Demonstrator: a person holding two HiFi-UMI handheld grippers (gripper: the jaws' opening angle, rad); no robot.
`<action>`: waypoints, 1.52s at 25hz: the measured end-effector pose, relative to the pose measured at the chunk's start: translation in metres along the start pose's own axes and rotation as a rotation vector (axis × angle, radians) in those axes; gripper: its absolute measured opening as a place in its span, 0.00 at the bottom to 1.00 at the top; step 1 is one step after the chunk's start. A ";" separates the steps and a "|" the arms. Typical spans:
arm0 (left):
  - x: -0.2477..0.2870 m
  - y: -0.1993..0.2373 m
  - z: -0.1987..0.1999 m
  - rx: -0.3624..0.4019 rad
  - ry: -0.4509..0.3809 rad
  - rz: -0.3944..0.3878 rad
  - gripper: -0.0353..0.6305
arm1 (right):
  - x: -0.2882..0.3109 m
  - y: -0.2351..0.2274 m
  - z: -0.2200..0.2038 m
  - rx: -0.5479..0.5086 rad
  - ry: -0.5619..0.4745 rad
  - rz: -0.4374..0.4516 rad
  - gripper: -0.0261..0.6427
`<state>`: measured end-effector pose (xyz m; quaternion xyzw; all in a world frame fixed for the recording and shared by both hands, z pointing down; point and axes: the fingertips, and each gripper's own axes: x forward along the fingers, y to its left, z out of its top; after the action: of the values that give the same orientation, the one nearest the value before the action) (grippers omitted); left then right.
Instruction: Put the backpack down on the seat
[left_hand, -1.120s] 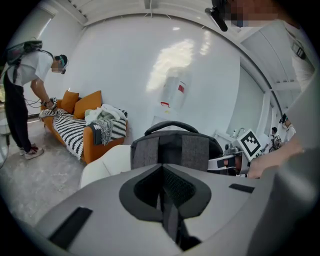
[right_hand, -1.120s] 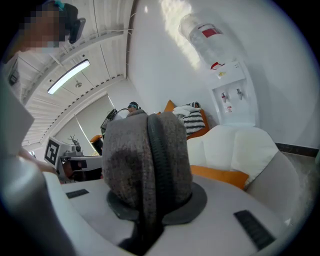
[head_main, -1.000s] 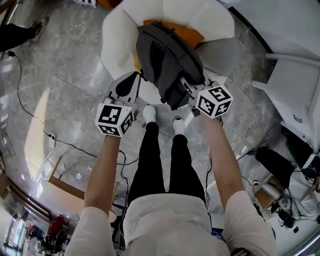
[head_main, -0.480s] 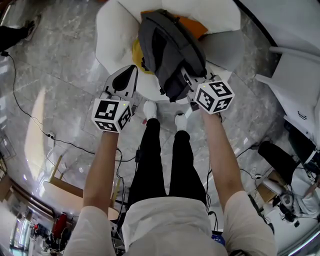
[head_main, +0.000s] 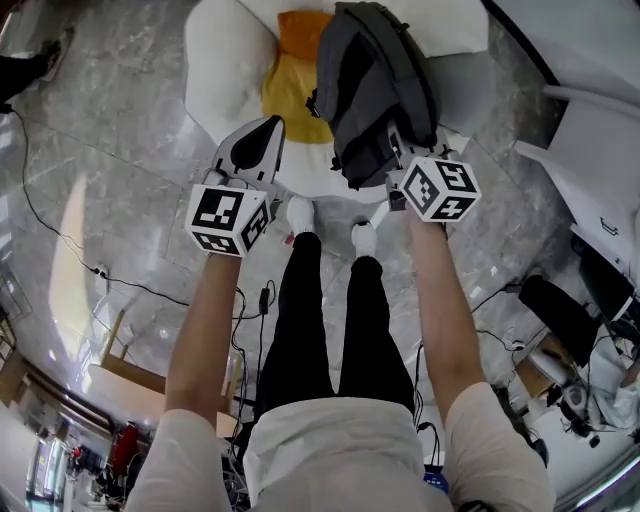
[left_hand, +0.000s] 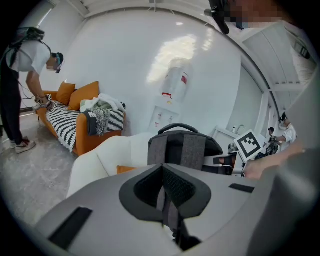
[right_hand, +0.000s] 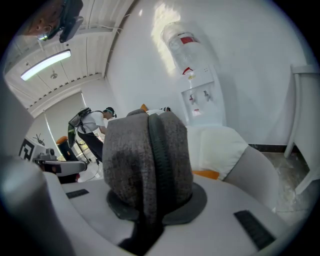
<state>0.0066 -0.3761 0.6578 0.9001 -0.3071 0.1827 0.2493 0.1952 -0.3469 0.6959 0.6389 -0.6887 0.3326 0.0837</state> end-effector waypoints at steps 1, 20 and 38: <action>0.002 -0.001 0.000 0.001 -0.001 -0.004 0.08 | -0.002 -0.005 0.001 0.001 -0.006 -0.023 0.14; -0.013 0.041 -0.032 -0.024 0.011 0.078 0.08 | 0.060 0.030 -0.052 -0.155 -0.023 -0.352 0.14; -0.047 0.102 -0.064 -0.060 -0.006 0.213 0.08 | 0.153 0.148 -0.118 -0.202 0.149 -0.068 0.23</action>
<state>-0.1059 -0.3889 0.7208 0.8551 -0.4069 0.1964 0.2543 -0.0060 -0.4122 0.8166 0.6236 -0.6886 0.3050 0.2098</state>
